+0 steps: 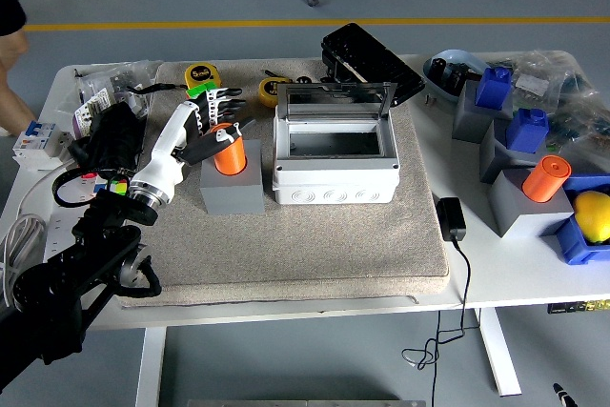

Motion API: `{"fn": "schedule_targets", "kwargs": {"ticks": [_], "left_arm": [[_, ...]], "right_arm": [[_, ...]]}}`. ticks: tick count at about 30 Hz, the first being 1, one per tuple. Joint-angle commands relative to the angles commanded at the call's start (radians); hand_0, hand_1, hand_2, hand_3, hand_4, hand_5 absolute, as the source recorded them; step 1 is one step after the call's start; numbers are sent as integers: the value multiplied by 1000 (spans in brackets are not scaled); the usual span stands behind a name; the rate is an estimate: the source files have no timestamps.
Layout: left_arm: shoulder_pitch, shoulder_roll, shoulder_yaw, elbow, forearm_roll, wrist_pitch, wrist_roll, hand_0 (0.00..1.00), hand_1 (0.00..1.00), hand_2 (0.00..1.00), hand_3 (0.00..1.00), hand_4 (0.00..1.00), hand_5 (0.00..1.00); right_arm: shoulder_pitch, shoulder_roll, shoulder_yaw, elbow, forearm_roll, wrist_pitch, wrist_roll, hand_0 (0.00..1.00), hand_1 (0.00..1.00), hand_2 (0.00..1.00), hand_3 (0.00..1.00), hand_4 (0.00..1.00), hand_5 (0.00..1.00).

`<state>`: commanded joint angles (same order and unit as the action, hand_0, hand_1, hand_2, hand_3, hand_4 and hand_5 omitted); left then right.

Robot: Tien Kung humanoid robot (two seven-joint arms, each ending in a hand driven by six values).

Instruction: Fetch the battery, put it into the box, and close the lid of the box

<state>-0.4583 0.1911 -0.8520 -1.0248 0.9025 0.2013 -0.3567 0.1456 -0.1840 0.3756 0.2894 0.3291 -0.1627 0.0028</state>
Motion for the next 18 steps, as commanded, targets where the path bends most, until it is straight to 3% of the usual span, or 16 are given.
{"fn": "schedule_targets", "kwargs": {"ticks": [4, 5, 16, 17, 18], "left_arm": [[1, 0, 12, 9, -15, -4, -4, 655, 657, 647, 602, 998, 335], [-1, 1, 22, 13, -22, -5, -7, 618, 624, 569, 563, 998, 309], [-11, -6, 61, 31, -52, 0, -16, 604, 601, 543, 540, 998, 295], [-12, -7, 62, 33, -55, -1, -16, 581, 582, 530, 530, 998, 221], [-14, -9, 65, 34, -60, -1, -18, 581, 582, 530, 530, 998, 221]], "right_arm": [[0, 0, -1, 0, 1, 1, 0, 726, 668, 657, 603, 998, 628], [-1, 0, -2, 0, 2, 1, 0, 726, 669, 657, 603, 998, 627], [1, 1, 0, 0, 1, 1, 0, 726, 668, 657, 603, 998, 627], [1, 1, -1, 0, 2, 1, 0, 726, 668, 657, 603, 998, 627], [1, 1, 0, 0, 2, 1, 0, 726, 668, 657, 603, 998, 627]]}}
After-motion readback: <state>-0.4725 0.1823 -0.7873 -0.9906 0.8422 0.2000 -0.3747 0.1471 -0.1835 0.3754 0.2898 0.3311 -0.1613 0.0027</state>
